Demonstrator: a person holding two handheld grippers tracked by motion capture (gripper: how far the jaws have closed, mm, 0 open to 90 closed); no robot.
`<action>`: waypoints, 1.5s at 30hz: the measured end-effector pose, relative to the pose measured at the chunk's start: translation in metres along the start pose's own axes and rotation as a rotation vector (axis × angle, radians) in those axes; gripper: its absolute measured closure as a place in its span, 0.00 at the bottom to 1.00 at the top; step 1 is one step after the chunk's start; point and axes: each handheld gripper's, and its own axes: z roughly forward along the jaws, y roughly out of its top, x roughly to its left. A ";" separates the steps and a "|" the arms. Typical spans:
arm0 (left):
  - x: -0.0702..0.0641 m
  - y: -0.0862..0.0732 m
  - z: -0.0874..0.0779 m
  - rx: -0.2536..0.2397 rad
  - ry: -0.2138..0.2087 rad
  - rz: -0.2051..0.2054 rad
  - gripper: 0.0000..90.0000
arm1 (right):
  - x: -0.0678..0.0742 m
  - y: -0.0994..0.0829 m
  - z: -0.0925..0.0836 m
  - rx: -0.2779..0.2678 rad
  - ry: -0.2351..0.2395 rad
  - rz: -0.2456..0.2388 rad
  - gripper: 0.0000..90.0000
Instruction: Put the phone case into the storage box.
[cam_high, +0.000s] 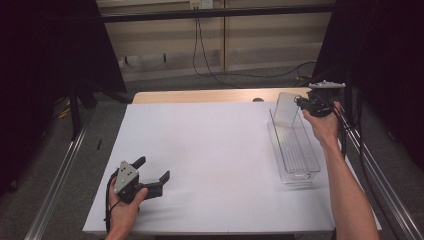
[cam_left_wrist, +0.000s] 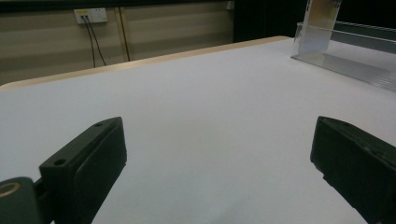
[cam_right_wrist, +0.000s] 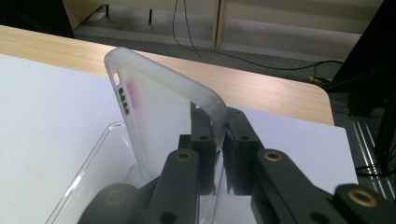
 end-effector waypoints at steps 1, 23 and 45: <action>0.000 0.000 0.000 0.000 -0.002 0.000 0.04 | 0.000 0.000 0.000 0.002 0.000 0.004 0.93; 0.002 0.000 0.000 0.003 -0.004 0.003 0.04 | -0.001 0.004 0.010 -0.016 -0.001 0.034 0.91; 0.004 0.000 -0.001 0.000 -0.004 -0.001 0.04 | -0.001 0.004 0.018 -0.028 -0.009 0.051 0.90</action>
